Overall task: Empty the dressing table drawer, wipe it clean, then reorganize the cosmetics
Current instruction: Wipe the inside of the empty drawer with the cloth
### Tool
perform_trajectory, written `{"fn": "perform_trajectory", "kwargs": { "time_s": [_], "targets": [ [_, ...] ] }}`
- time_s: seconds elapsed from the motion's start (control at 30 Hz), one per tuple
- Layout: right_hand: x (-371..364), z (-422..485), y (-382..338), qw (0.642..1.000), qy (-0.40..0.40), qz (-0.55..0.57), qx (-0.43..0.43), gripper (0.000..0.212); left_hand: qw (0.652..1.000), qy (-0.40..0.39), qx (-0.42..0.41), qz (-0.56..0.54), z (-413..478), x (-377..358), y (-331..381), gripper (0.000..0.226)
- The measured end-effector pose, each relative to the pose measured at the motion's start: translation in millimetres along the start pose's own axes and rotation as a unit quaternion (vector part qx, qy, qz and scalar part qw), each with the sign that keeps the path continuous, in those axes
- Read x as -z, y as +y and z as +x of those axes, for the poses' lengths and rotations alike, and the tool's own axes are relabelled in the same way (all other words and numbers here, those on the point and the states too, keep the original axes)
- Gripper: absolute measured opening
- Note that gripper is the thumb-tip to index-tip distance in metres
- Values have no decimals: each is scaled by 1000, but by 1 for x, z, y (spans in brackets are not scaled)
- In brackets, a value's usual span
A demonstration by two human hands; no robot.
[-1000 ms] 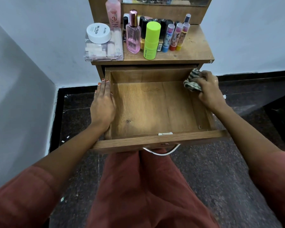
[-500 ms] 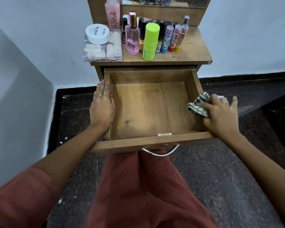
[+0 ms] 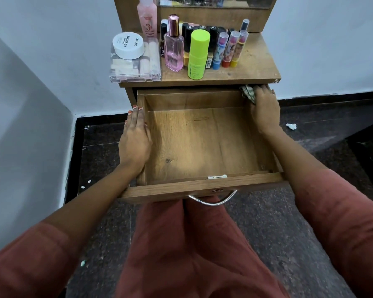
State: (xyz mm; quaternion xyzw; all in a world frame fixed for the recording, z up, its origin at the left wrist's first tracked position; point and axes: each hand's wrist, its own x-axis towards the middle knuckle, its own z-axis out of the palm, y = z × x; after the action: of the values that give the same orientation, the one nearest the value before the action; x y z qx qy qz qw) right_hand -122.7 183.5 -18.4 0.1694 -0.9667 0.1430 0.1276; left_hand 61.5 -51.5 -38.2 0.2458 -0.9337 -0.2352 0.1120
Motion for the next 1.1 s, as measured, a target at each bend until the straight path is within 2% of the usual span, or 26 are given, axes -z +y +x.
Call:
{"fn": "perform_trajectory", "kwargs": {
  "time_s": [0.23,0.33,0.43,0.5,0.57,0.7,0.9,1.03,1.1],
  "targets": [
    [-7,-4,-3,995,0,-93,-33,31,1000,1,-5,-2,1,-2,-1,45],
    [-10,3,-11,995,8,-85,-43,28,1000,-3,-8,-4,1,-1,-3,46],
    [-10,9,-25,996,24,-67,-45,33,1000,-7,-11,-1,2,-2,-5,46],
    [-11,5,-35,995,-11,-87,-47,33,1000,-7,-12,1,2,-3,-5,46],
    [-14,2,-42,997,-24,-63,-29,29,1000,-6,-10,3,2,-2,-4,46],
    [-30,-11,-82,999,-34,-3,4,38,1000,-4,-5,4,1,-1,-2,46],
    [-46,-20,-152,994,-29,22,107,42,1000,-8,-4,11,1,1,-2,46],
    [-37,-15,-132,985,-70,10,156,35,1000,-8,-8,11,0,2,-1,45],
    [-32,-10,-104,991,-69,4,114,35,1000,-6,-6,11,0,2,-1,45]
  ]
}}
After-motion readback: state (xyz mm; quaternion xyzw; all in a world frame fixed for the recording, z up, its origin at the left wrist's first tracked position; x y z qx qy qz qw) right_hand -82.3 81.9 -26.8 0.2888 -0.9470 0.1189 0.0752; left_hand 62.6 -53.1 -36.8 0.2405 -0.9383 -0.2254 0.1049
